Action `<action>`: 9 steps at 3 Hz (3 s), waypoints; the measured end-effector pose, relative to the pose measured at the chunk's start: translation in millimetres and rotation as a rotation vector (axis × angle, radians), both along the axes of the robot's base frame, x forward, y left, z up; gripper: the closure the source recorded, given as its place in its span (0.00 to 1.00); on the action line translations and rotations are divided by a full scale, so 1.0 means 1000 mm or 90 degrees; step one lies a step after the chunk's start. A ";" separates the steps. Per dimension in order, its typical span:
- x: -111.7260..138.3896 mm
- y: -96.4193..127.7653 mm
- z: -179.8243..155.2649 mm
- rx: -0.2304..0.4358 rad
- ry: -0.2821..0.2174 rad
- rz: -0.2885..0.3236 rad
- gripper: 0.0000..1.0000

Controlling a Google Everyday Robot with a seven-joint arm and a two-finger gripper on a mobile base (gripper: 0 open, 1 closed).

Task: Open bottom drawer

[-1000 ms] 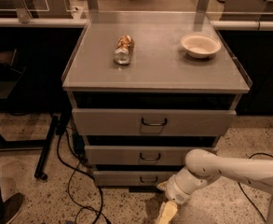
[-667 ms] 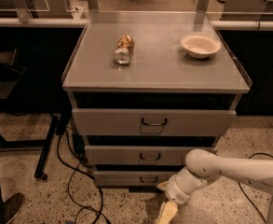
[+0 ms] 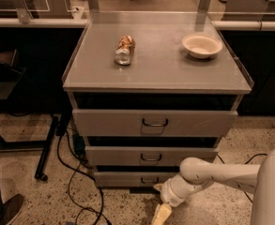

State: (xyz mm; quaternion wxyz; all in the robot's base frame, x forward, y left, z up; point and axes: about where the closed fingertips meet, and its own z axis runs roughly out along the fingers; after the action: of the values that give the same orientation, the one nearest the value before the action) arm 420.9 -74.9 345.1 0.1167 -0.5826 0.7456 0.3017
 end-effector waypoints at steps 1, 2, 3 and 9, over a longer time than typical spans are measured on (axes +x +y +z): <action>0.000 0.000 0.000 0.000 0.000 0.000 0.00; 0.001 0.005 -0.007 0.013 -0.020 -0.003 0.00; 0.033 0.013 -0.043 0.022 -0.052 -0.009 0.00; 0.084 0.025 -0.139 -0.044 -0.081 -0.005 0.00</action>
Offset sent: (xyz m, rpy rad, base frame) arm 0.0070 0.0137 -0.0177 0.0625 -0.1059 -0.0196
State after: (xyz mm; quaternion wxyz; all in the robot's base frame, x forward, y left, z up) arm 504.6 -50.3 206.3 0.1453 -0.6012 0.7489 0.2377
